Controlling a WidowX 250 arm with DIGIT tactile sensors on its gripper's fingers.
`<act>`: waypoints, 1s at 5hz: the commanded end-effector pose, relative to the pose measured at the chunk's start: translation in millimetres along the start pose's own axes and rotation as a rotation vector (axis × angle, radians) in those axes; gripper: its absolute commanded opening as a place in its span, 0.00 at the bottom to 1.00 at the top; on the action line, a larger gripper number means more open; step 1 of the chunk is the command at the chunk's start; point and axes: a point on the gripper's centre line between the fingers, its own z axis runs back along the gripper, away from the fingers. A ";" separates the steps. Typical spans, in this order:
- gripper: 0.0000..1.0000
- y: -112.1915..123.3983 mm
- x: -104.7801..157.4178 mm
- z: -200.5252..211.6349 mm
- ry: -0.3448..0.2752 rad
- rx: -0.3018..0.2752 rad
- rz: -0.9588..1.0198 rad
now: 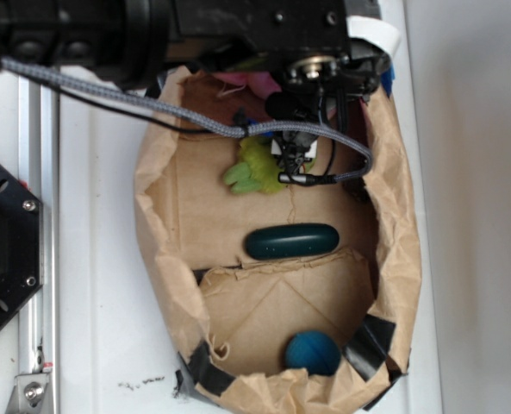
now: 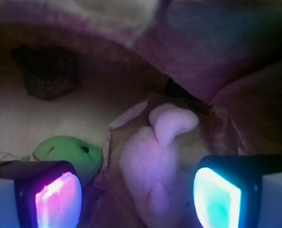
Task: Grab the pink bunny.
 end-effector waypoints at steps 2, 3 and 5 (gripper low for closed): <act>1.00 -3.1 18.7 -8.5 -0.050 -0.034 0.080; 1.00 -7.3 21.2 -11.8 -0.052 -0.060 0.076; 1.00 -16.0 22.8 -11.0 -0.049 -0.148 0.039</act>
